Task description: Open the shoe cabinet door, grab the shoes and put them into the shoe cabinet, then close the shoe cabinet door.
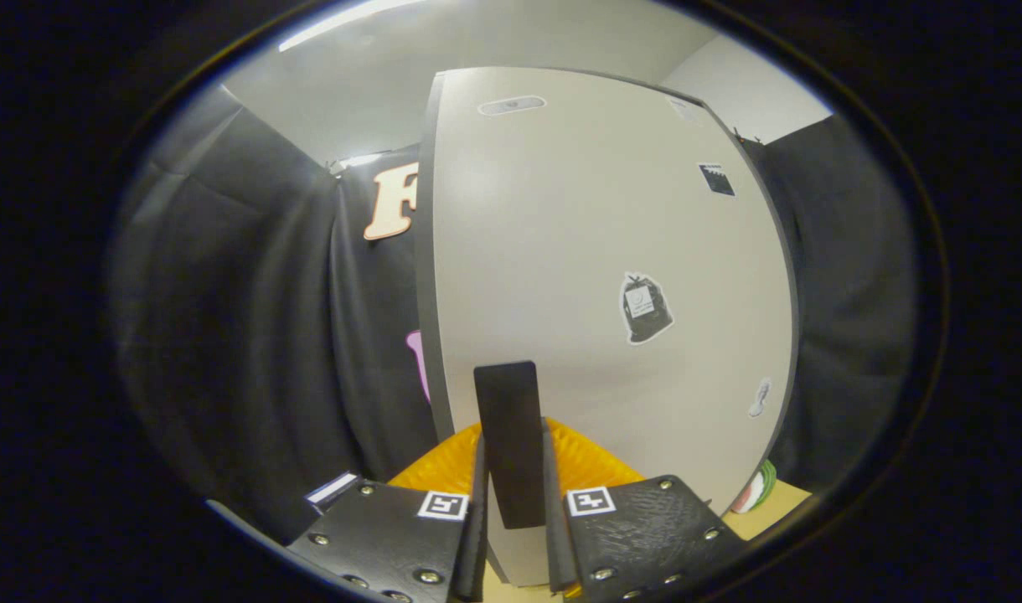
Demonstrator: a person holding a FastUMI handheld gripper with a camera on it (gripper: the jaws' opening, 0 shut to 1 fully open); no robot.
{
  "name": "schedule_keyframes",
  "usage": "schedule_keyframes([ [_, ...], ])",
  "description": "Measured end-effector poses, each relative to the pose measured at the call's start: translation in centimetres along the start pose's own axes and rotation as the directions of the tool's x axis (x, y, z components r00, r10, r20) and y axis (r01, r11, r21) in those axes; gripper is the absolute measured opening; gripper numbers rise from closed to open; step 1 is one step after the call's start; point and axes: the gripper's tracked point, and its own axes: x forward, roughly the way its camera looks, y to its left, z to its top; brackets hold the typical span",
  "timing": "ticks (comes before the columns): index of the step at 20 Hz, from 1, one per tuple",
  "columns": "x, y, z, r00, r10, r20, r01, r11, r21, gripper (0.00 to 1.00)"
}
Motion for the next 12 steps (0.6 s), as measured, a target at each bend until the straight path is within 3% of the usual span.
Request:
schedule_keyframes([
  [12, -6.4, -2.7, 0.9, 0.993, 0.112, -0.027, -0.112, 0.994, 0.005, 0.28],
])
